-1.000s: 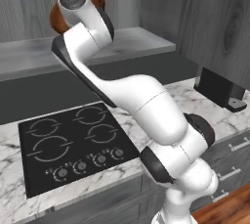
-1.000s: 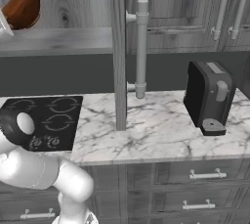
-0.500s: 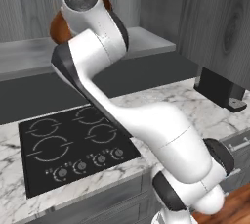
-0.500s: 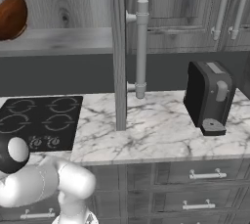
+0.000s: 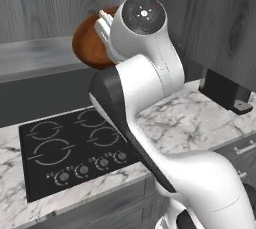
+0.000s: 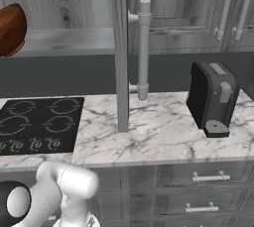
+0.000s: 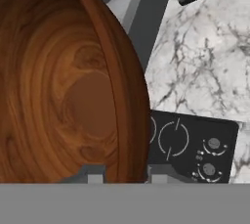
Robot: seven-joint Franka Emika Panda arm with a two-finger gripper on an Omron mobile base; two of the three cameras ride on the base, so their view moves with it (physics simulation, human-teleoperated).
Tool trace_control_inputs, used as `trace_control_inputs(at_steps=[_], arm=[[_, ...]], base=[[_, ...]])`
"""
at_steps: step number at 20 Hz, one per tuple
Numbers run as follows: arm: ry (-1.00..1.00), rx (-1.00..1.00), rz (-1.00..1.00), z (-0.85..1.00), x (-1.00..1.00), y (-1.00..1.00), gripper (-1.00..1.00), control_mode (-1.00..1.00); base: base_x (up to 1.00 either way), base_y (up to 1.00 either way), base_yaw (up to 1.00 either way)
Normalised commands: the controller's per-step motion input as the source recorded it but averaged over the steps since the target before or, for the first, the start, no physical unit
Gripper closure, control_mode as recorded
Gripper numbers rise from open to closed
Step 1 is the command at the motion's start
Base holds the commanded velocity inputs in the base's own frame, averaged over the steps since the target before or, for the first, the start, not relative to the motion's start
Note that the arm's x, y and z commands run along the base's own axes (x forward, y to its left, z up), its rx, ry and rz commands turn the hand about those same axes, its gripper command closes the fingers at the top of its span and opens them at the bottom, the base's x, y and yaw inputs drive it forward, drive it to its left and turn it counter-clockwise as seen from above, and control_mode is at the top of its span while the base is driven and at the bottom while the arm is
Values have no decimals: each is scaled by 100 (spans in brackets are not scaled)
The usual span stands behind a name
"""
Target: Move the bowls from the cabinet to the plates on the dining table.
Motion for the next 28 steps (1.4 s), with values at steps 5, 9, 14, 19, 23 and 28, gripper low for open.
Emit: trace_control_inputs(at_steps=[5,9,14,19,23,28], arm=[[0,19,-11,7,-99,-43,100,-100],[7,6,-21,0,-75,-23,100,-100],[11,2,-33,0,-40,-6,100,-100],[9,0,-45,-2,-9,0,100,-100],[4,2,-40,-2,-15,-14,100,-100],[0,16,-19,14,-45,-59,100,-100]], base=[[0,0,0],[0,0,0],[0,0,0],[0,0,0],[0,0,0],[0,0,0]])
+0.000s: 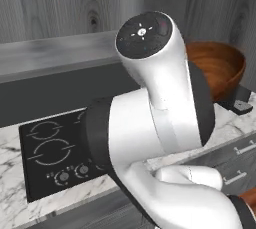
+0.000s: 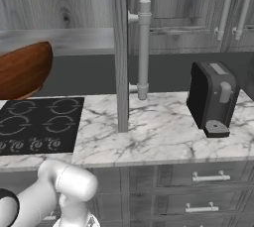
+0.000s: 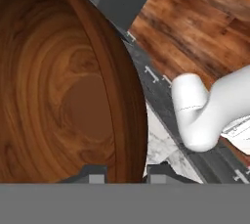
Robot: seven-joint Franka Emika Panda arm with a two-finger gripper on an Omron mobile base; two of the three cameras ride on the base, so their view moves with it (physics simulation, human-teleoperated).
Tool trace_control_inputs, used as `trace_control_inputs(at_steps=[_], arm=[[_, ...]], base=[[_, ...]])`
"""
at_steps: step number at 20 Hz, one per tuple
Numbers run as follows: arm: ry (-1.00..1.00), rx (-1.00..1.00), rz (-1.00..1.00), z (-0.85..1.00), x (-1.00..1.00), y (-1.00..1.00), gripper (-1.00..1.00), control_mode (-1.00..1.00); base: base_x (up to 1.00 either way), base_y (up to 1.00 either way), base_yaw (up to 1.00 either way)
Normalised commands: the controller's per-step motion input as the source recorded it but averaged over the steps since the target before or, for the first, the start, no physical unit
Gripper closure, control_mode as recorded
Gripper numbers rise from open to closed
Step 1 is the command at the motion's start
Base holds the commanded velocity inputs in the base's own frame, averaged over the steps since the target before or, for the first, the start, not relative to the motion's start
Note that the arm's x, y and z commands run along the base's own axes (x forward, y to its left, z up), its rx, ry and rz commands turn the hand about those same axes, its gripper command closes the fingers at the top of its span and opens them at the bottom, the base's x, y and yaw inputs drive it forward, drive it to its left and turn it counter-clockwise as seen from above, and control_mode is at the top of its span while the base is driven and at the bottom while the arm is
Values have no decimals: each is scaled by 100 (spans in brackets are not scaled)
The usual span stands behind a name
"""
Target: Move the bowls from the cabinet to the plates on the dining table.
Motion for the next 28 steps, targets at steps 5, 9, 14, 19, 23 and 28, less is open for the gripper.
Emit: trace_control_inputs(at_steps=[5,9,14,19,23,28], arm=[[-5,28,-1,21,-71,-69,100,-100],[-9,25,12,12,-76,-44,100,-100],[-7,18,30,5,-53,-26,100,-100],[-5,14,34,0,-51,-19,100,-100],[-3,10,32,0,-61,-13,100,-100],[-1,1,6,0,-12,-4,100,100]], base=[[0,0,0],[0,0,0],[0,0,0],[0,0,0],[0,0,0],[-44,-23,13]])
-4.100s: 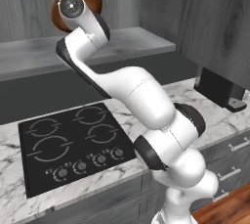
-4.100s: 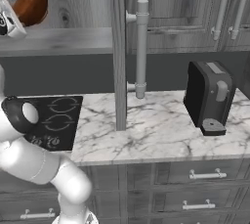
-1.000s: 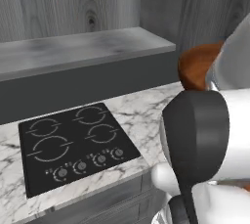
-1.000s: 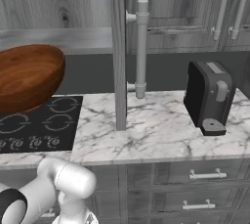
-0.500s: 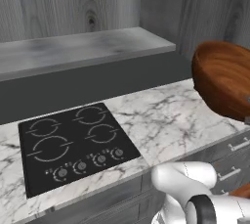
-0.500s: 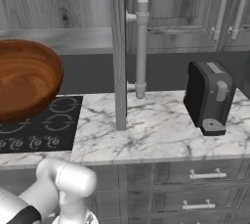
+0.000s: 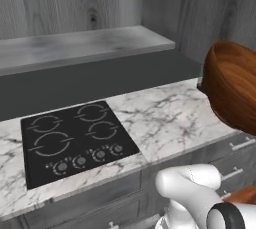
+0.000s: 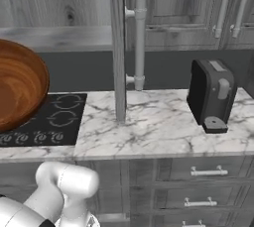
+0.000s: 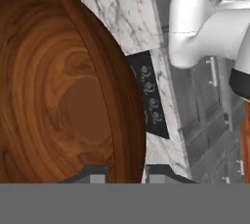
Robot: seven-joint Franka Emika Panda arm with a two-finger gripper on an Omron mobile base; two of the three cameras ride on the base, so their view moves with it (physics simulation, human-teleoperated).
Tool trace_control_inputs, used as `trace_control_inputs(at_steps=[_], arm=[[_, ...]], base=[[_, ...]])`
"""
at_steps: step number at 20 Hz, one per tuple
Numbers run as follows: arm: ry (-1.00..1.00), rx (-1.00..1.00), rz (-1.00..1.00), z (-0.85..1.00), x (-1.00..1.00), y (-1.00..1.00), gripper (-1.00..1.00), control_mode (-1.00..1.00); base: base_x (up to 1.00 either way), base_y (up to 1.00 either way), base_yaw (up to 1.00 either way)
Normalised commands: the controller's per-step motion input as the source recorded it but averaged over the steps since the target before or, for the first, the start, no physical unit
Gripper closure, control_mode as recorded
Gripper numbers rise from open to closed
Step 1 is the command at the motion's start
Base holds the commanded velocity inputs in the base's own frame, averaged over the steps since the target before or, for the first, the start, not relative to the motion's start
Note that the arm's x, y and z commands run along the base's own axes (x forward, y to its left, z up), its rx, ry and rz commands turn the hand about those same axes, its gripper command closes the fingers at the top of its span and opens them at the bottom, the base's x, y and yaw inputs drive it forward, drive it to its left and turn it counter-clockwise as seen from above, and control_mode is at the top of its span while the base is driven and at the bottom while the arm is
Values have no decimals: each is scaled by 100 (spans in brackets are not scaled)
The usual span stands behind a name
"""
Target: Move the bowls from the cabinet to the plates on the dining table.
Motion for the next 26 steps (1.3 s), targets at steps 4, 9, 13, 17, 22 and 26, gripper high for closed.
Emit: trace_control_inputs(at_steps=[4,9,13,17,22,26], arm=[[0,0,0,0,0,0,100,100],[0,0,0,0,0,0,100,100],[0,0,0,0,0,0,100,100],[0,0,0,0,0,0,100,100],[0,0,0,0,0,0,100,100],[0,0,0,0,0,0,100,100]], base=[[-82,-13,-11],[-96,0,-18],[-100,7,-4],[-100,30,5],[-17,17,42],[0,0,50]])
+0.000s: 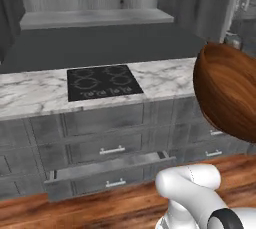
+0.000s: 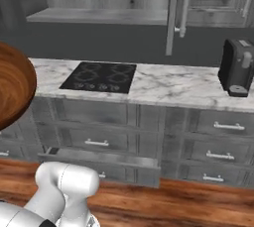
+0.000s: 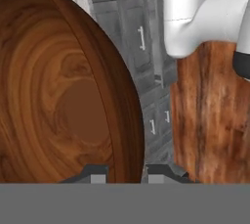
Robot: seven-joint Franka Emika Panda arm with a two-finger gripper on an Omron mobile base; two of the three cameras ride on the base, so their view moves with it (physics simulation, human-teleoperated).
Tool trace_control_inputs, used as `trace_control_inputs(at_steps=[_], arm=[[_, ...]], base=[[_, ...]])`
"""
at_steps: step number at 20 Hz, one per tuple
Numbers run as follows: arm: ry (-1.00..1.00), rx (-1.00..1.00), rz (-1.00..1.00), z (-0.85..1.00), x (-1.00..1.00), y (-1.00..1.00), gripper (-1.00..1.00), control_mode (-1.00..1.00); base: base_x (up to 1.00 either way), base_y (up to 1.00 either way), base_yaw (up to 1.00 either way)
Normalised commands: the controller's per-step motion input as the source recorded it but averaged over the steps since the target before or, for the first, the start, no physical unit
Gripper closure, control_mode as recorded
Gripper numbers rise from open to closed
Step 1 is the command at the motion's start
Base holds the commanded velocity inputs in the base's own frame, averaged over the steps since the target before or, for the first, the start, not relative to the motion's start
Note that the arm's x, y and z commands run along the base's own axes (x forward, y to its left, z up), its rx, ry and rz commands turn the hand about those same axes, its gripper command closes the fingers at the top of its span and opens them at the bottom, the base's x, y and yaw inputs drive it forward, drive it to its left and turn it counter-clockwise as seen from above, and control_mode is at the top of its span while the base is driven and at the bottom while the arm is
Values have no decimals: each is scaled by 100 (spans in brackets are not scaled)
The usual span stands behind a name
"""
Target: Move the bowls from the cabinet to the plates on the dining table.
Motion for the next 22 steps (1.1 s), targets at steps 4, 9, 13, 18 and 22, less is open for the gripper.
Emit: trace_control_inputs(at_steps=[4,9,13,18,22], arm=[[0,0,0,0,0,0,100,100],[0,0,0,0,0,0,100,100],[0,0,0,0,0,0,100,100],[0,0,0,0,0,0,100,100],[0,0,0,0,0,0,100,100]], base=[[0,0,50],[0,0,50],[0,0,50],[0,0,50],[0,0,50]])
